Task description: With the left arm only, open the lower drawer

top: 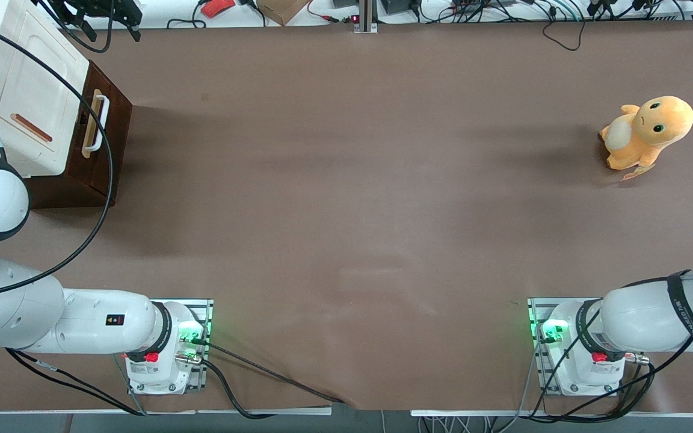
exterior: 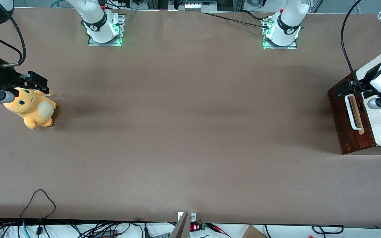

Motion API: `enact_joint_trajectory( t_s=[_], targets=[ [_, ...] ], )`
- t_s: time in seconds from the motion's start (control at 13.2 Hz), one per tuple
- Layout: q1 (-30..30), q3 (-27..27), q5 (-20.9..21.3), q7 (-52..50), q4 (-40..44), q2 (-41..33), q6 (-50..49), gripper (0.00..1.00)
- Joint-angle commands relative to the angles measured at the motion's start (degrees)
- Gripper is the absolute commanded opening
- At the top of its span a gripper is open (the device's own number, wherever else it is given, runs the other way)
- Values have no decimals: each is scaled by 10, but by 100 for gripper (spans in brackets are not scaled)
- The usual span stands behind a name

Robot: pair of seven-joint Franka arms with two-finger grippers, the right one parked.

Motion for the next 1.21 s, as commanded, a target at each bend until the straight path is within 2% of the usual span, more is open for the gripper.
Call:
enact_joint_trajectory(
  t_s=[0.0, 0.98, 1.14],
  targets=[
    [-1, 1, -12, 19, 14, 2, -16, 100],
    [0, 0, -11, 23, 20, 8, -47, 100],
    [-2, -14, 11, 18, 23, 8, -45, 100]
  ],
)
